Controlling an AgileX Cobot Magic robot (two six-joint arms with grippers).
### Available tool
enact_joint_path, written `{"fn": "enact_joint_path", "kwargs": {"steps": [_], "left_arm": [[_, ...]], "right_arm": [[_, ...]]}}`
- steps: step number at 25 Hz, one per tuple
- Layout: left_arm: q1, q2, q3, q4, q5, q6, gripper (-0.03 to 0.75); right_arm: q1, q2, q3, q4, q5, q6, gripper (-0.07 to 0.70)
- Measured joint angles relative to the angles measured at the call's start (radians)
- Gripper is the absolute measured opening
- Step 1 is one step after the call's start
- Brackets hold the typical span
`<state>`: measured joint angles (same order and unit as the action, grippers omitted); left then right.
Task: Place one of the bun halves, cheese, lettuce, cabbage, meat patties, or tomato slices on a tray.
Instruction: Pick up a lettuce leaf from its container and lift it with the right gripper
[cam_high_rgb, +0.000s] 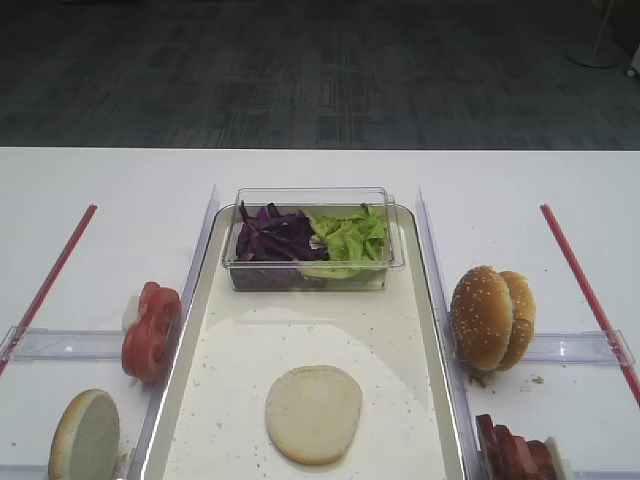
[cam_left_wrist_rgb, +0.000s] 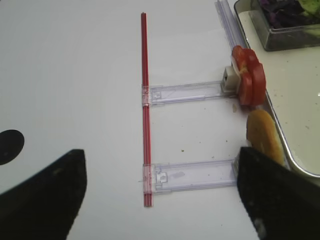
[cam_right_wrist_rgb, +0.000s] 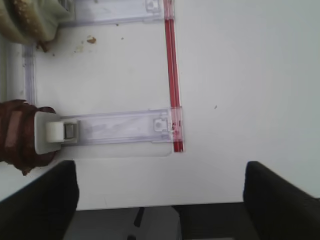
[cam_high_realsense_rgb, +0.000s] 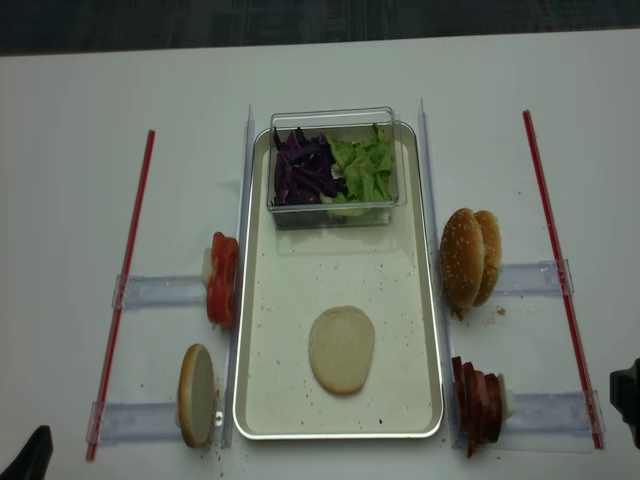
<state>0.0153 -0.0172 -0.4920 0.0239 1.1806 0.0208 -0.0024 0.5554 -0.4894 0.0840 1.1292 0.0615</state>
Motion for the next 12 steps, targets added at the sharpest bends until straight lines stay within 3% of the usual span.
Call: {"fn": "enact_joint_path", "kwargs": {"steps": [12], "left_arm": [[0.0, 0.0, 0.0, 0.0, 0.0, 0.0, 0.565]], "right_arm": [[0.0, 0.258, 0.0, 0.0, -0.016, -0.002, 0.678]]}}
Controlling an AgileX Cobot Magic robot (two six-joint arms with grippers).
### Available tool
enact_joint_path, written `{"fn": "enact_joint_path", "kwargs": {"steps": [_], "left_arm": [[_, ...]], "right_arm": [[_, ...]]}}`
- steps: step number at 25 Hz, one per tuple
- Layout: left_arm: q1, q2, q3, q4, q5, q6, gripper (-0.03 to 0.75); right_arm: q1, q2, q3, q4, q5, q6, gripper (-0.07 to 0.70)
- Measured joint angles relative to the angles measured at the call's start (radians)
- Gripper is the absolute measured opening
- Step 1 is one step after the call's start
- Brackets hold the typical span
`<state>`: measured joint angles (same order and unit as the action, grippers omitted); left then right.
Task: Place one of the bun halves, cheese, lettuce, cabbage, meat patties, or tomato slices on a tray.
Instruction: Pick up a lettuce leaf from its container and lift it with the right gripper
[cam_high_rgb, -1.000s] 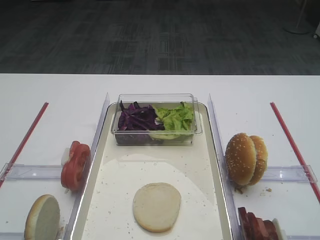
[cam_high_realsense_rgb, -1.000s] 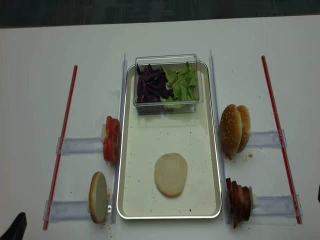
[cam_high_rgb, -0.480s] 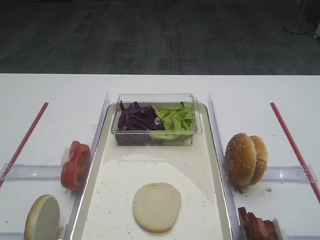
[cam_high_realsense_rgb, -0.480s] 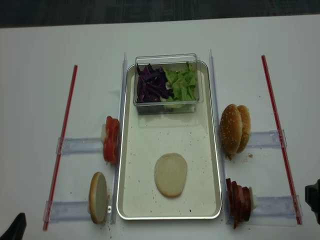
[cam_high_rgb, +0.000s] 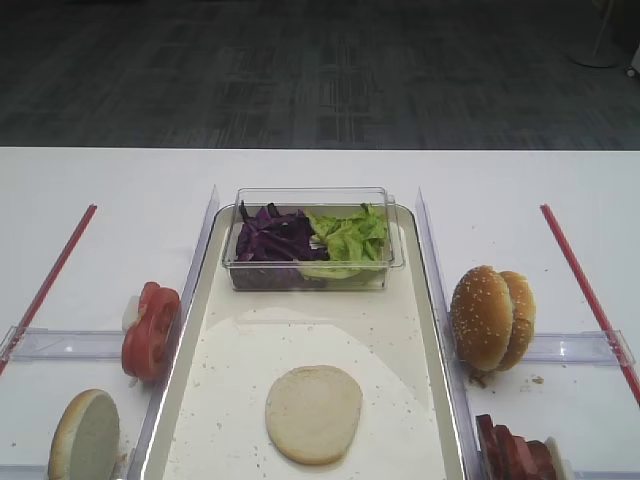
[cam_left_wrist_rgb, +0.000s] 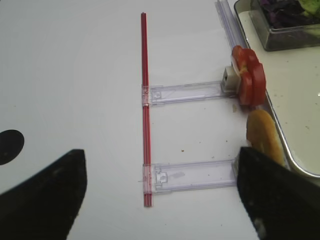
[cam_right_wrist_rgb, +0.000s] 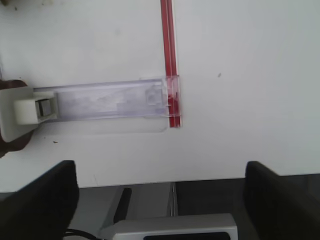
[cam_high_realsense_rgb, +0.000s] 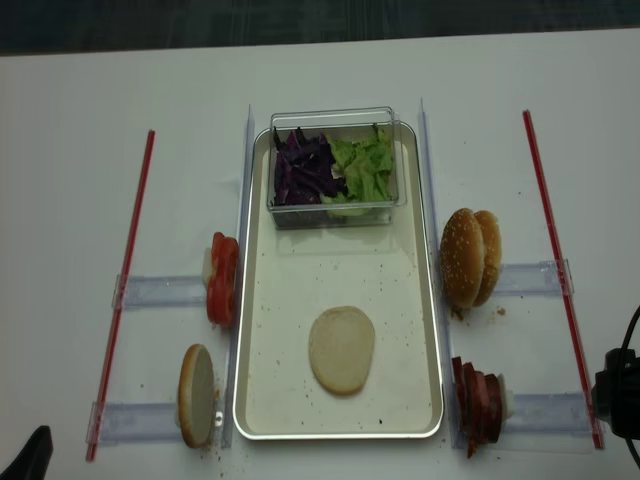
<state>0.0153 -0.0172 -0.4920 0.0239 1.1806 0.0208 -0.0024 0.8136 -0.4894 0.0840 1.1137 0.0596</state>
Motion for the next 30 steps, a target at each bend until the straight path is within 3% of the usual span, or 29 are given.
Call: {"fn": "enact_joint_path", "kwargs": {"steps": [12, 21, 30], "left_arm": [[0.0, 0.0, 0.0, 0.0, 0.0, 0.0, 0.565], [0.0, 0.0, 0.0, 0.0, 0.0, 0.0, 0.565], [0.0, 0.0, 0.0, 0.0, 0.0, 0.0, 0.565]], "right_arm": [[0.0, 0.193, -0.13, -0.002, -0.04, -0.02, 0.678], [0.0, 0.57, -0.401, -0.004, -0.108, -0.045, 0.678], [0.0, 0.934, -0.733, -0.005, -0.12, -0.06, 0.678]]}}
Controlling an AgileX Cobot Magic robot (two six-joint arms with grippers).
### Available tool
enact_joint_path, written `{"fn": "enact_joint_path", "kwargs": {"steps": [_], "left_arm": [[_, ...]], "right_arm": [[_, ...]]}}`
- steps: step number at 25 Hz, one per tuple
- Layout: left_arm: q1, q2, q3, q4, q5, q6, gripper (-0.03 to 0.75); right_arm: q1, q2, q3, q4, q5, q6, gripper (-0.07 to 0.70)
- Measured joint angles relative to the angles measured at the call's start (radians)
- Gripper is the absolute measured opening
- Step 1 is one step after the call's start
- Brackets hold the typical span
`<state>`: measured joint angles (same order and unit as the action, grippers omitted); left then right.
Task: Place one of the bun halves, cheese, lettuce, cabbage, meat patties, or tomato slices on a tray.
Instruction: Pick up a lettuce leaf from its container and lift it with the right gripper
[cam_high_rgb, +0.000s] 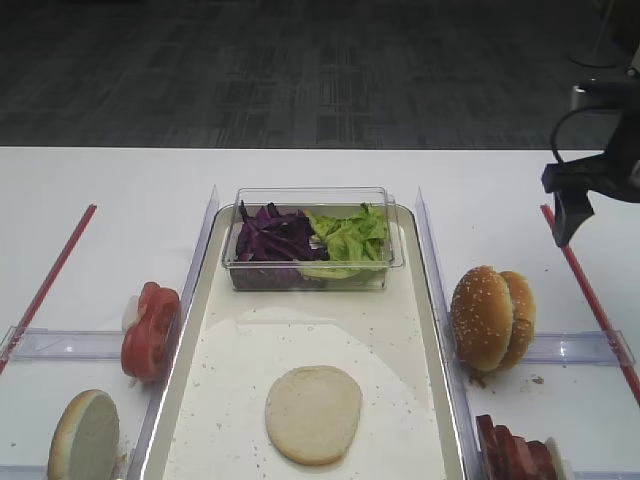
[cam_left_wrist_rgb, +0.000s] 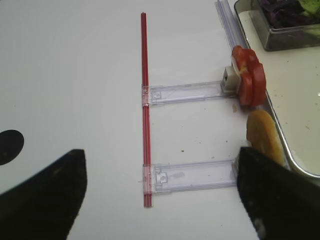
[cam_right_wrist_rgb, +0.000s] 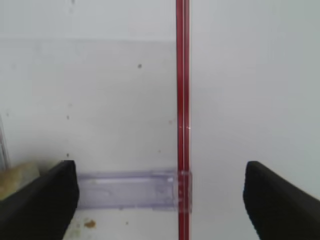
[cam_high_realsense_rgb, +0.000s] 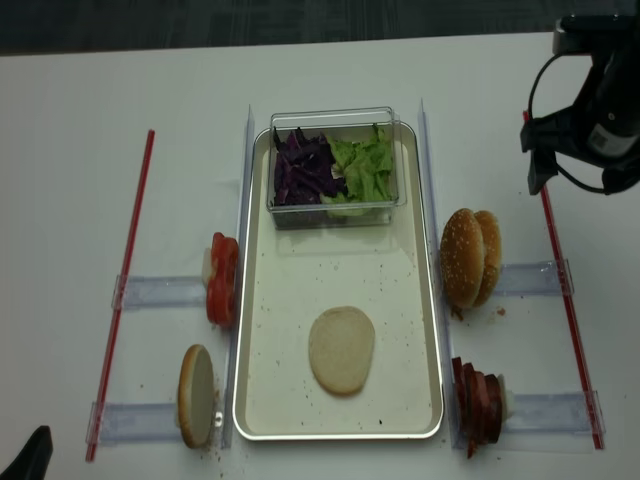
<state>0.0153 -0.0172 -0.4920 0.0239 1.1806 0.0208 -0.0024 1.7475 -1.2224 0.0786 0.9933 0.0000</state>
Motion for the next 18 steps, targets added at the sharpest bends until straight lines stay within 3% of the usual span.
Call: {"fn": "enact_joint_path", "kwargs": {"steps": [12, 18], "left_arm": [[0.0, 0.0, 0.0, 0.0, 0.0, 0.0, 0.565], [0.0, 0.0, 0.0, 0.0, 0.0, 0.0, 0.565]], "right_arm": [[-0.003, 0.286, -0.397, -0.008, 0.109, -0.012, 0.678], [-0.011, 0.316, -0.454, -0.005, 0.147, -0.012, 0.678]]}}
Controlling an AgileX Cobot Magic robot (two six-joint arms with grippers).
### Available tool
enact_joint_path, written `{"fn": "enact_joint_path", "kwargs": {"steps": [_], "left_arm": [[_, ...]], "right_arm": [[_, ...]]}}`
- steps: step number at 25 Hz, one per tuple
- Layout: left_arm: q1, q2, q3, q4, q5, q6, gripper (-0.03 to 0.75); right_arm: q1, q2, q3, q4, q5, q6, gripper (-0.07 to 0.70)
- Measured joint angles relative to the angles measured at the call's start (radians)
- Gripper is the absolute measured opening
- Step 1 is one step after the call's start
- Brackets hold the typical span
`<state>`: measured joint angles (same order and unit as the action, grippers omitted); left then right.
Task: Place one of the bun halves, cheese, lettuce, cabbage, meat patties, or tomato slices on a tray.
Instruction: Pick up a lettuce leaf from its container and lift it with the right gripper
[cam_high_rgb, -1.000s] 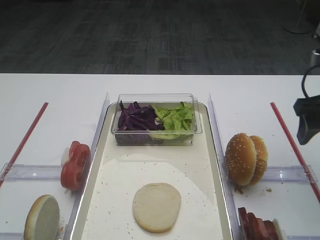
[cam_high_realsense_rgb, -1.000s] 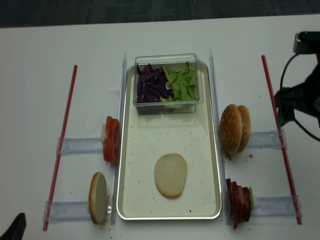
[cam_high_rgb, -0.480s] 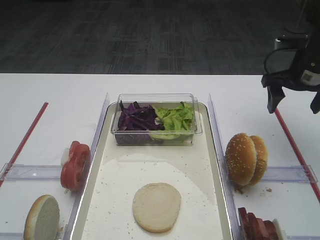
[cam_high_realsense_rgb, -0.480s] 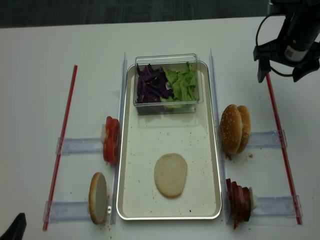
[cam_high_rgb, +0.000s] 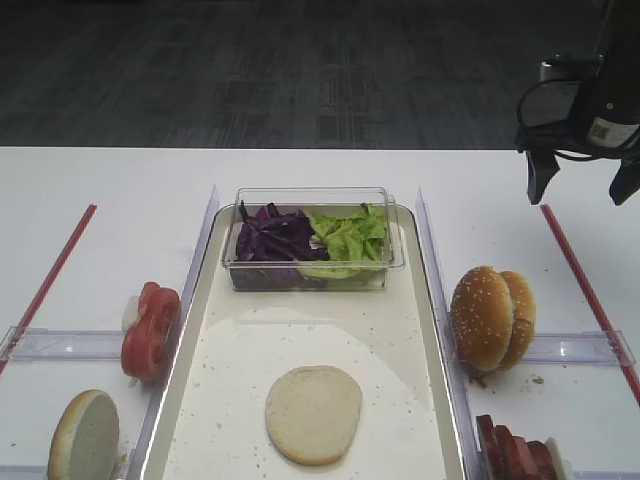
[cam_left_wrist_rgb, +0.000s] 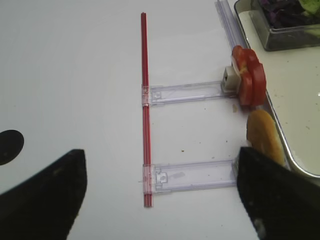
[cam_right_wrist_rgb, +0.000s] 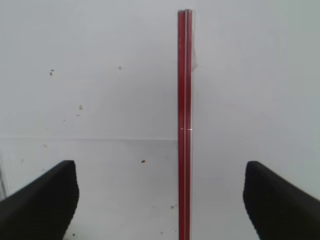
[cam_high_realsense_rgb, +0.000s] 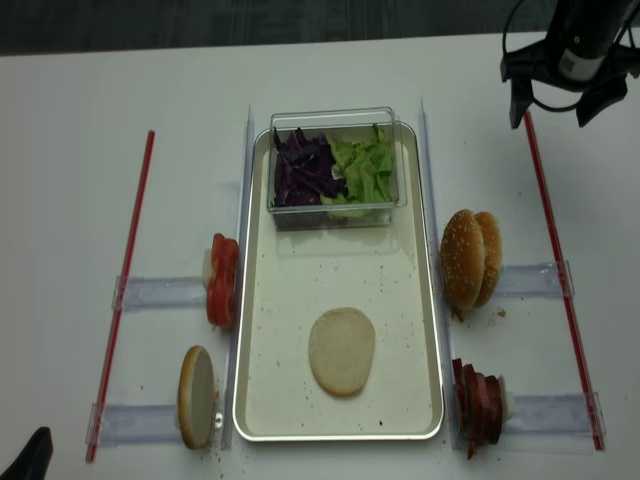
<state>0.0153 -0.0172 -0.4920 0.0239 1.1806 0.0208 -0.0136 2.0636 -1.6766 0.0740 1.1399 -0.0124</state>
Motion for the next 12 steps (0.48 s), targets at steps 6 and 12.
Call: {"fn": "enact_joint_path", "kwargs": {"steps": [6, 12], "left_arm": [[0.0, 0.0, 0.0, 0.0, 0.0, 0.0, 0.564], [0.0, 0.0, 0.0, 0.0, 0.0, 0.0, 0.565]], "right_arm": [[0.002, 0.0, 0.0, 0.031, 0.002, -0.008, 0.678], [0.066, 0.0, 0.0, 0.031, -0.018, -0.008, 0.678]]}}
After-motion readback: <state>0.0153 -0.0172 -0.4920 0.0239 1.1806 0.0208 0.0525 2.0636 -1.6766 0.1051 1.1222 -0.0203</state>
